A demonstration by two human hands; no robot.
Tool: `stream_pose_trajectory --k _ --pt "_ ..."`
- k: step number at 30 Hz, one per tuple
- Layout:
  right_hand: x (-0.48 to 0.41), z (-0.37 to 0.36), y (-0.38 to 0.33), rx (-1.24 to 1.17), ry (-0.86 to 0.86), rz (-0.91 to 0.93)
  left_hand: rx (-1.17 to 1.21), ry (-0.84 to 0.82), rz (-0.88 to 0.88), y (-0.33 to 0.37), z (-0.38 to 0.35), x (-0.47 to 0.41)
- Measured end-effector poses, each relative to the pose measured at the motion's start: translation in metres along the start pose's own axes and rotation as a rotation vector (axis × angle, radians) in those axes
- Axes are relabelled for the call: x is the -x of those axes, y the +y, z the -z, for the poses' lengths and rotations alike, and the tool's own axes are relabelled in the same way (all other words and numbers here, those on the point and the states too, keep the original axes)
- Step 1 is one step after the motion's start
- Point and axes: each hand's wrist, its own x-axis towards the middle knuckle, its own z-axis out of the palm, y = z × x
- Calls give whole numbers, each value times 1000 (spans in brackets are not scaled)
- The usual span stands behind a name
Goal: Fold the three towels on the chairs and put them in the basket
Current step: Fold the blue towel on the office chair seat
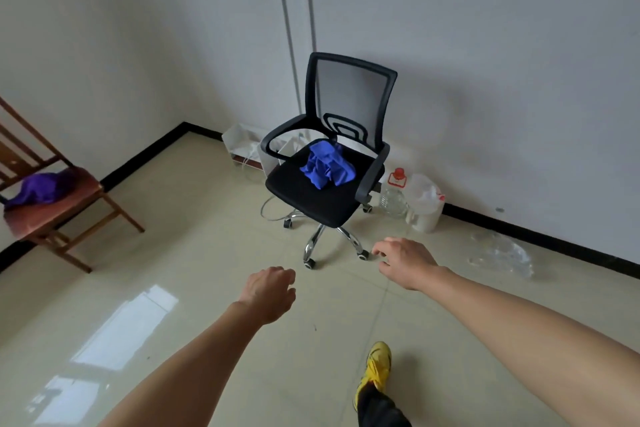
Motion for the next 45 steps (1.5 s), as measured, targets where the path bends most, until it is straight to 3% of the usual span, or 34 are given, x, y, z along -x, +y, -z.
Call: stream_pose_trajectory --k 15,19,29,36,42,45 --pt "-348 60 28 -8 -116 -15 156 -52 155 -109 86 -288" --pt "-403 65 23 -23 -122 -17 149 -80 134 -137 95 -342" --pt "-556 24 21 -147 -184 -281 145 -224 6 -233 100 -548" --pt "-612 -9 33 -257 -204 -403 250 -365 44 -239 72 -653" --pt "-670 -70 78 -298 -217 -494 438 -457 158 -213 -6 -724" --pt "-702 -96 97 -278 -139 -540 465 -454 176 -203 -45 -745"
